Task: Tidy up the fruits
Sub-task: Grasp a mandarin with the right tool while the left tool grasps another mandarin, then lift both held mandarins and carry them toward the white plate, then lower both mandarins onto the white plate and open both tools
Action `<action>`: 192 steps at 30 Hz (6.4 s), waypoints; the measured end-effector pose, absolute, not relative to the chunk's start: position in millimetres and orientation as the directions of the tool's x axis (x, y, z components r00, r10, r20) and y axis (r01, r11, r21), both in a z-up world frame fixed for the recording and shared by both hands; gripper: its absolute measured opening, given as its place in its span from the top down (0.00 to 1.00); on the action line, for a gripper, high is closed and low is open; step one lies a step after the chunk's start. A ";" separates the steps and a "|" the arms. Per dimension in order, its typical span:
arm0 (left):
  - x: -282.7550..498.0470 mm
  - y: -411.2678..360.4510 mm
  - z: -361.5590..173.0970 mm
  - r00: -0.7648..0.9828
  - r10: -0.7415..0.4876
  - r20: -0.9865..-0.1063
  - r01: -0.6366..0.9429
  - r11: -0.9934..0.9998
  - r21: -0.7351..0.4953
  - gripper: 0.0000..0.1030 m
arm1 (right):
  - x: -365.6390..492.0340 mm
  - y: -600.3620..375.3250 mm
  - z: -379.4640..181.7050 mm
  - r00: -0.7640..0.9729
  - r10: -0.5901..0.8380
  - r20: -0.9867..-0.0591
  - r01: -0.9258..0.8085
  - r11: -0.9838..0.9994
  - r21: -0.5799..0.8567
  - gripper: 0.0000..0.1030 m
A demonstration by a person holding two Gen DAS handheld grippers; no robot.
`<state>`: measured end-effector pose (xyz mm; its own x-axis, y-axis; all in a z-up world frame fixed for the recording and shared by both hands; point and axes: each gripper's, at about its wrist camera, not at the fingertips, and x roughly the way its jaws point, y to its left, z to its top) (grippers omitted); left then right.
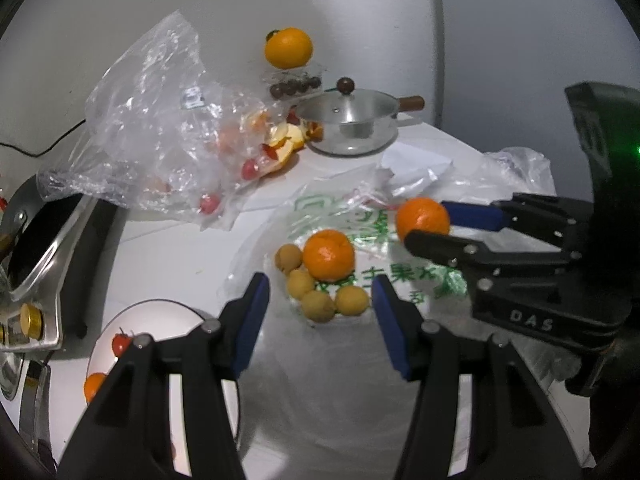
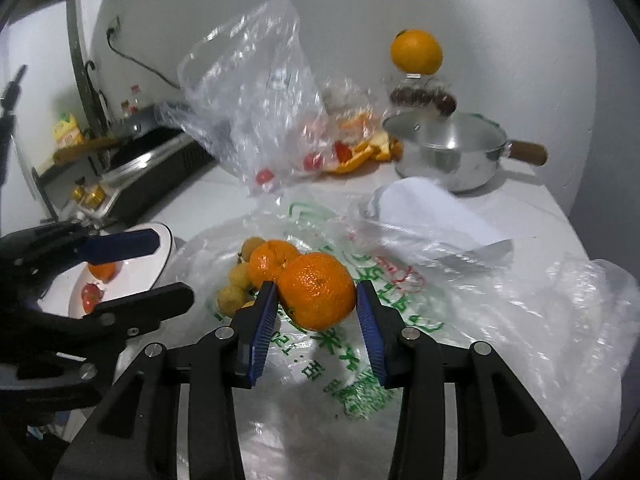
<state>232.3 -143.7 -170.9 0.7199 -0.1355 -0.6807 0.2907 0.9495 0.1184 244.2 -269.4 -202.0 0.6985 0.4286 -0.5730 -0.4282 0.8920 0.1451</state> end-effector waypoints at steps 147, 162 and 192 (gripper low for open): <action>157.9 -3.5 -209.3 0.716 -0.177 -0.676 0.221 0.975 -0.021 0.55 | 155.5 -121.9 -185.2 0.669 0.426 -0.610 -0.535 0.845 0.003 0.58; 172.8 -7.3 -217.0 0.696 -0.195 -0.691 0.240 0.970 -0.032 0.53 | 168.2 -123.5 -190.5 0.664 0.412 -0.624 -0.524 0.852 0.004 0.58; 165.6 39.6 -200.4 0.757 -0.186 -0.627 0.191 0.980 -0.060 0.50 | 198.3 -81.6 -206.8 0.620 0.395 -0.678 -0.534 0.845 0.004 0.58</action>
<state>165.6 39.6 -200.4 0.7569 -0.1860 -0.6265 0.1910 0.9798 -0.0602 198.3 -81.6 -206.8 0.6201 0.3949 -0.6779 -0.5340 0.8455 0.0041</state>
